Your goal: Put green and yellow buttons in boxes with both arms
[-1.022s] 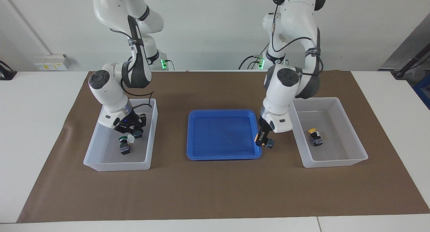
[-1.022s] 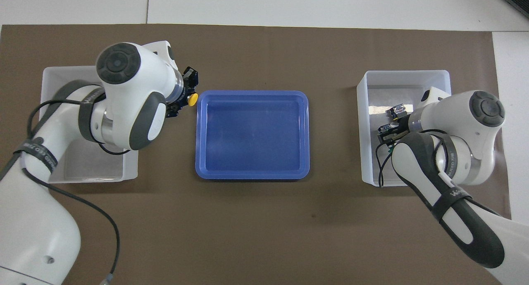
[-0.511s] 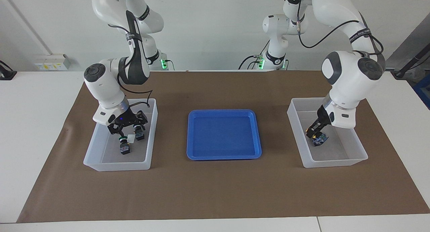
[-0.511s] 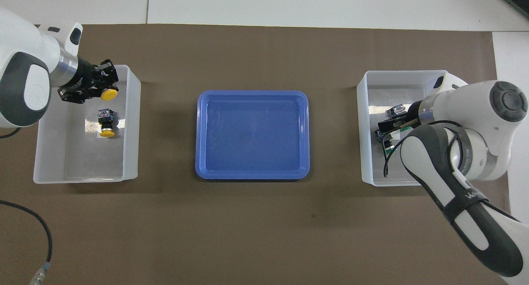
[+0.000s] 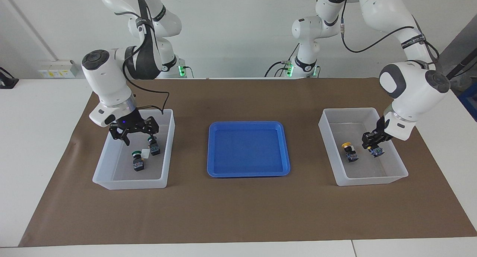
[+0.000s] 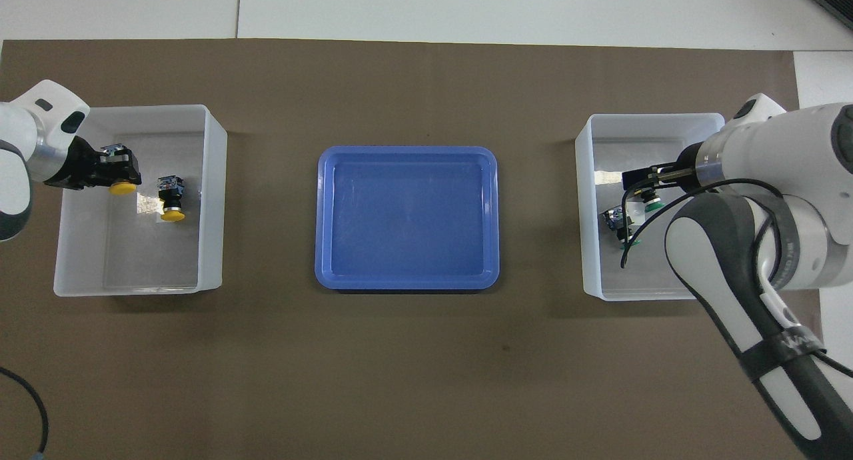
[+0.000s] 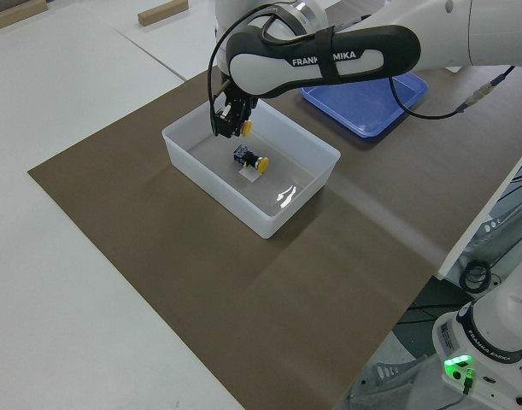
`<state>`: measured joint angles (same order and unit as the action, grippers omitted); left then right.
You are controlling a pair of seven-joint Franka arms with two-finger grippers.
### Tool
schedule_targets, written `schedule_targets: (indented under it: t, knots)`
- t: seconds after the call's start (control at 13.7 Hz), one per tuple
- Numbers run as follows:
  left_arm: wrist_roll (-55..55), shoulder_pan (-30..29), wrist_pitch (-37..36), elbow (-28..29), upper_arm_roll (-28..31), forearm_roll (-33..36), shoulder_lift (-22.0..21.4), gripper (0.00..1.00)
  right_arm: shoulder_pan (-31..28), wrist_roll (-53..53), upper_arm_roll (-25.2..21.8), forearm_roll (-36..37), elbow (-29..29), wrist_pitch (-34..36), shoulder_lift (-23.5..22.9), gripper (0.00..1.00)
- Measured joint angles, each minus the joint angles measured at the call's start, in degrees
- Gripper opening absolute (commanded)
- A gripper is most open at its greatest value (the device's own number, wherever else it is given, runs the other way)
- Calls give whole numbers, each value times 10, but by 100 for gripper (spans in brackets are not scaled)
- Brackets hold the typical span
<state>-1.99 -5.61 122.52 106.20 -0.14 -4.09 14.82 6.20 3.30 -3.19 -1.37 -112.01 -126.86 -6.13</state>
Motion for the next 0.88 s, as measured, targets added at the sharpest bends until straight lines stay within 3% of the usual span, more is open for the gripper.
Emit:
schedule_targets:
  t: [0.29,0.37,0.44,0.58,0.73,0.88]
  knots:
    - [-63,-2,84,110,0,0,-17,2,8,-34,0,15,57,104,21,100]
    - [-76,-4,89,116,0,0,-17,49,7,-34,-2,15,78,137,24,100]
    - [-87,-7,91,118,0,0,-17,83,6,-34,-3,16,102,171,27,100]
    - [-97,-10,93,112,0,0,-20,92,2,-34,-5,17,147,233,33,100]
    - [-100,-10,79,89,0,0,-24,93,2,-34,-6,20,185,285,36,100]
    - [-101,-10,12,33,-1,0,-27,93,2,-34,-5,36,228,340,38,100]
